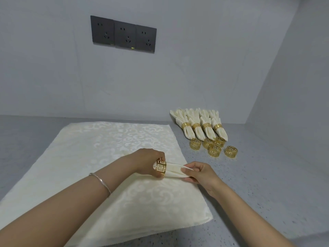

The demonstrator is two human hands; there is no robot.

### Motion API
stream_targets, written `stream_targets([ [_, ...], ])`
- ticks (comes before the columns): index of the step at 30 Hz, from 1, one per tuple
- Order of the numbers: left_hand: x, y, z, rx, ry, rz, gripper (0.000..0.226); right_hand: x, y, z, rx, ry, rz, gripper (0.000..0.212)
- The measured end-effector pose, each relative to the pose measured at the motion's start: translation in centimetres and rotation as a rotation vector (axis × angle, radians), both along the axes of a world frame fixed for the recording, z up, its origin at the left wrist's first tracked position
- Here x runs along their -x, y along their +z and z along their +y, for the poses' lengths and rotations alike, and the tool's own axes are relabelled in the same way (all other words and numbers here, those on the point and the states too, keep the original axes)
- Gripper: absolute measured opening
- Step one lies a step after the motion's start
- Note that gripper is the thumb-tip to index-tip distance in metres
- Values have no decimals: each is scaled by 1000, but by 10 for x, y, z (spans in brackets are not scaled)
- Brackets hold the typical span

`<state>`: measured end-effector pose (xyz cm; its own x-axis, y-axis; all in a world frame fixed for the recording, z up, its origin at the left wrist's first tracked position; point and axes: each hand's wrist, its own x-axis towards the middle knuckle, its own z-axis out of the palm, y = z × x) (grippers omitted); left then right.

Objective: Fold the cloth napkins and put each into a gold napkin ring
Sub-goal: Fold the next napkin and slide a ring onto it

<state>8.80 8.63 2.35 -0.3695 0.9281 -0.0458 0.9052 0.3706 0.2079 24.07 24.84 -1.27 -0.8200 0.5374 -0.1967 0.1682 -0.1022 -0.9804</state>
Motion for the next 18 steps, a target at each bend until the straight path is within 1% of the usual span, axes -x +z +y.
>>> stream_targets([
  [2,-1,0,1,14,-10,22,46,-1,-3,-1,-85,40,4,8],
  [4,0,-4,1,21,-44,74,51,1,-6,0,-305,80,-16,13],
  [6,5,-6,-2,13,-54,81,63,3,-6,-2,-560,117,-59,25],
  [8,12,-2,-11,-17,3,36,81,7,-6,-5,-696,184,-79,39],
  [10,18,5,-26,-112,115,-2,101,12,-5,-14,-773,278,-89,53],
  [11,21,8,-34,-192,186,-14,101,16,-5,-19,-823,310,-100,59],
  [12,24,9,-41,-286,263,-39,91,20,-4,-25,-871,331,-113,63],
  [13,27,9,-48,-390,342,-92,78,25,-3,-31,-904,339,-122,66],
  [14,30,6,-55,-476,425,-176,72,30,-2,-38,-931,342,-122,65],
  [15,32,4,-60,-535,499,-290,74,34,-2,-44,-960,344,-116,59],
  [17,35,-4,-66,-561,629,-533,85,41,-2,-51,-1009,327,-81,41],
  [18,35,-7,-67,-575,677,-630,89,43,-3,-53,-1004,303,-62,35],
])
